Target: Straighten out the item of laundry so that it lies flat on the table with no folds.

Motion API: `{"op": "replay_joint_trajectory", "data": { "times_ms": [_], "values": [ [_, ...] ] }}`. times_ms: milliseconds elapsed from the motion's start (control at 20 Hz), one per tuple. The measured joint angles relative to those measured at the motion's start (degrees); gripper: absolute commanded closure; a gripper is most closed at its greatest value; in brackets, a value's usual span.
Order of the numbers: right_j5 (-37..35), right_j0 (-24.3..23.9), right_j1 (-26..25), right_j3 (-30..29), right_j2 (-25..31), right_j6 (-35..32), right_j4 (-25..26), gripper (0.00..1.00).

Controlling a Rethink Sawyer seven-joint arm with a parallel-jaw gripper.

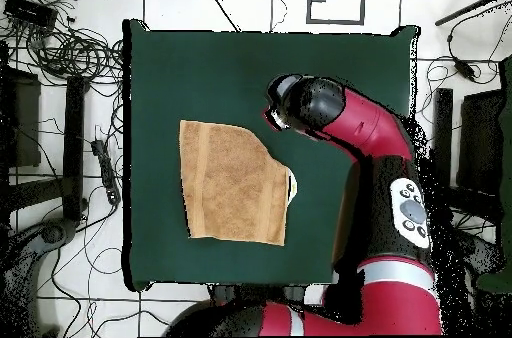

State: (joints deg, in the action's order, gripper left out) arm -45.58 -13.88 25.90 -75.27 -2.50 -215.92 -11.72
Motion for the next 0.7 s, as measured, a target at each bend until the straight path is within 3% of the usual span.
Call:
{"op": "replay_joint_trajectory", "data": {
  "times_ms": [700],
  "values": [
    [-3.32, -0.13, -0.43, -3.78, 0.05, 0.00, -0.23, 0.00]
  ]
}}
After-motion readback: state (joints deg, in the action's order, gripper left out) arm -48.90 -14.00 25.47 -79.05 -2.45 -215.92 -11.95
